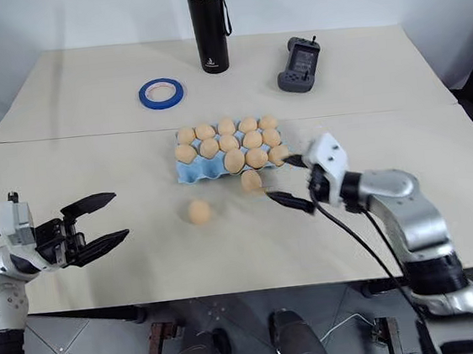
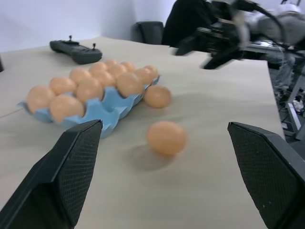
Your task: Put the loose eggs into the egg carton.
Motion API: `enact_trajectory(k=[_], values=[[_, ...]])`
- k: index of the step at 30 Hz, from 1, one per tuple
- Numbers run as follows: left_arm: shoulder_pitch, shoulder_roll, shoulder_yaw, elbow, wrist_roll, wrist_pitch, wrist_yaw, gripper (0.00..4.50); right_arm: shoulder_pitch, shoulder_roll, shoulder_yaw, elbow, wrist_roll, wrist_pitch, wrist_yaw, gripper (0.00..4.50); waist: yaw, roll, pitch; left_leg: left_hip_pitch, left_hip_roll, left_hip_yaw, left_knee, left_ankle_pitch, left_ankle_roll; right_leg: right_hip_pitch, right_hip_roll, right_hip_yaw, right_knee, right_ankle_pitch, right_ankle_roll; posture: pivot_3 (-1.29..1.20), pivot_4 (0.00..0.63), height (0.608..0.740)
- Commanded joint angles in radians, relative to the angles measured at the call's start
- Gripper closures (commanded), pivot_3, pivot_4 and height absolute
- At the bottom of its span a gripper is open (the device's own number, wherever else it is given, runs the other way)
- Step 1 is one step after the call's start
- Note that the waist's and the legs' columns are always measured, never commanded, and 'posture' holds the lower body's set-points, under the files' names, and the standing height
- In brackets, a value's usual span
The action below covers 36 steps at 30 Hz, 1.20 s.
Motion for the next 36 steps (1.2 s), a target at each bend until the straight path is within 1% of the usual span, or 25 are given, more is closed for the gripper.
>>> enact_trajectory(k=[1, 4, 8, 15, 18, 22, 30, 36], values=[[-0.041, 0.016, -0.002, 0.049, 0.018, -0.037, -0.023, 0.00, 0.096, -0.054, -0.101, -0.086, 0.079, -0.007, 0.042, 0.02, 0.003, 0.000, 0.000, 0.000, 0.000, 0.000, 0.000, 0.000, 0.000, 0.000, 0.000, 0.000, 0.000, 0.000, 0.000, 0.00, 0.150, 0.740], [-0.066, 0.018, -0.008, 0.084, 0.027, -0.048, -0.034, 0.00, 0.168, -0.073, -0.146, -0.104, 0.120, -0.011, 0.059, 0.02, 0.003, 0.000, 0.000, 0.001, 0.000, 0.000, 0.000, -0.001, 0.002, 0.001, 0.000, 0.000, 0.000, 0.000, 0.000, 0.00, 0.150, 0.740], [-0.097, 0.019, -0.017, 0.117, 0.038, -0.059, -0.043, 0.00, 0.209, -0.069, -0.169, -0.101, 0.140, -0.036, 0.058, 0.02, 0.003, 0.000, 0.000, 0.002, 0.000, 0.000, 0.001, -0.001, 0.004, 0.001, 0.000, 0.000, 0.001, 0.000, 0.000, 0.00, 0.150, 0.740], [-0.116, 0.023, -0.012, 0.129, 0.042, -0.064, -0.054, 0.00, 0.203, -0.058, -0.161, -0.108, 0.169, -0.031, 0.027, 0.02, 0.004, 0.000, 0.000, 0.002, 0.000, 0.000, 0.000, -0.001, 0.003, 0.001, 0.000, 0.000, 0.001, 0.000, 0.000, 0.00, 0.150, 0.740], [-0.108, 0.023, -0.008, 0.117, 0.040, -0.066, -0.052, 0.00, 0.175, -0.042, -0.113, -0.097, 0.140, -0.024, -0.011, 0.02, 0.004, 0.000, 0.000, 0.001, 0.000, 0.000, 0.001, -0.001, 0.002, 0.001, 0.000, 0.000, 0.000, 0.000, 0.001, 0.00, 0.150, 0.740], [-0.093, 0.023, -0.004, 0.088, 0.031, -0.056, -0.050, 0.00, 0.073, 0.031, -0.020, -0.026, 0.065, -0.010, -0.113, 0.02, -0.002, 0.000, 0.000, 0.002, 0.000, 0.000, 0.001, -0.001, 0.002, 0.001, 0.000, 0.000, 0.002, 0.000, 0.000, 0.00, 0.150, 0.740], [-0.068, 0.024, 0.009, 0.053, 0.025, -0.052, -0.031, 0.00, -0.067, 0.190, 0.141, 0.100, -0.052, 0.018, -0.248, 0.02, 0.002, 0.000, 0.000, 0.001, 0.000, 0.000, 0.001, 0.001, 0.000, 0.000, 0.000, 0.000, 0.002, 0.000, 0.000, 0.00, 0.150, 0.740], [-0.032, 0.020, 0.016, -0.005, 0.009, -0.037, -0.015, 0.00, -0.137, 0.280, 0.181, 0.197, -0.105, 0.018, -0.317, 0.02, 0.002, 0.000, 0.000, 0.000, 0.000, 0.000, 0.001, 0.001, 0.000, 0.000, 0.000, 0.000, 0.001, 0.000, 0.000, 0.00, 0.150, 0.740]])
